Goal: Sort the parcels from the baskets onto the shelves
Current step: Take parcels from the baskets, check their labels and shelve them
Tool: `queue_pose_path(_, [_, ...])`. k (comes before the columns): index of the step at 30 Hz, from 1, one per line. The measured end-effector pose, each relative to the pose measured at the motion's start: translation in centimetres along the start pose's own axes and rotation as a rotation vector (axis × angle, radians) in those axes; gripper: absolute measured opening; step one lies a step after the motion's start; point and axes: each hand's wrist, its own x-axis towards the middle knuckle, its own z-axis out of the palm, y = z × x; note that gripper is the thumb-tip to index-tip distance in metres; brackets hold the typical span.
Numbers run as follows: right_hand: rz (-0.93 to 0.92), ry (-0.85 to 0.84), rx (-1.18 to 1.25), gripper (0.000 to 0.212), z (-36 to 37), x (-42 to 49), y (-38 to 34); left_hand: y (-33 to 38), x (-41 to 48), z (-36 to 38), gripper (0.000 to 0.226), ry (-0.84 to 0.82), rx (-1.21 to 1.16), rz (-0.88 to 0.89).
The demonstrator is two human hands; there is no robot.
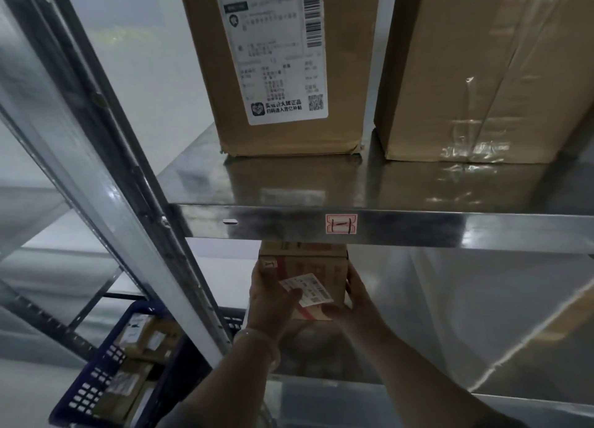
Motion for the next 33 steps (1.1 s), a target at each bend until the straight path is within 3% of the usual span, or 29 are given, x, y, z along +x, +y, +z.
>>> queue_pose_path(4, [0.035,0.011,-0.018,0.075,0.2,-0.7,-0.7,0.5,-0.5,-0.5,0.074,0.014,0.042,-0.058])
queue_pose_path(8, [0.146,0.049,-0.084,0.098,-0.2,-1.8,-0.4,1.8,-2.2,-0.6,0.099,-0.002,0.022,-0.182])
queue_pose_path(12, [0.194,0.067,-0.170,0.091,-0.4,-3.8,-0.1,1.7,-5.5,-0.6,0.119,-0.056,0.010,-0.237])
queue_pose_path(16, [0.247,0.087,-0.118,0.113,0.1,-6.8,0.0,0.2,-7.8,-0.8,0.073,-0.141,0.050,-0.164])
queue_pose_path(17, [0.253,0.086,-0.101,0.104,0.3,-7.3,0.4,-0.3,-8.2,-0.9,0.067,-0.165,0.054,-0.155])
queue_pose_path(20, [0.208,0.053,-0.078,0.051,1.0,-9.3,1.4,-1.5,-10.0,-1.8,0.042,-0.230,0.063,-0.127])
queue_pose_path(24, [0.164,0.060,-0.204,0.026,3.2,-12.3,0.4,-1.9,-12.3,-4.1,0.059,-0.313,0.107,-0.079])
queue_pose_path(28, [0.194,0.062,-0.249,0.057,6.7,-15.1,0.7,-0.5,-15.1,-8.8,0.039,-0.414,0.085,-0.110])
queue_pose_path(33, [0.282,0.090,-0.149,0.057,16.5,-19.8,-0.4,-2.0,-17.8,-20.0,0.069,-0.394,0.141,-0.144])
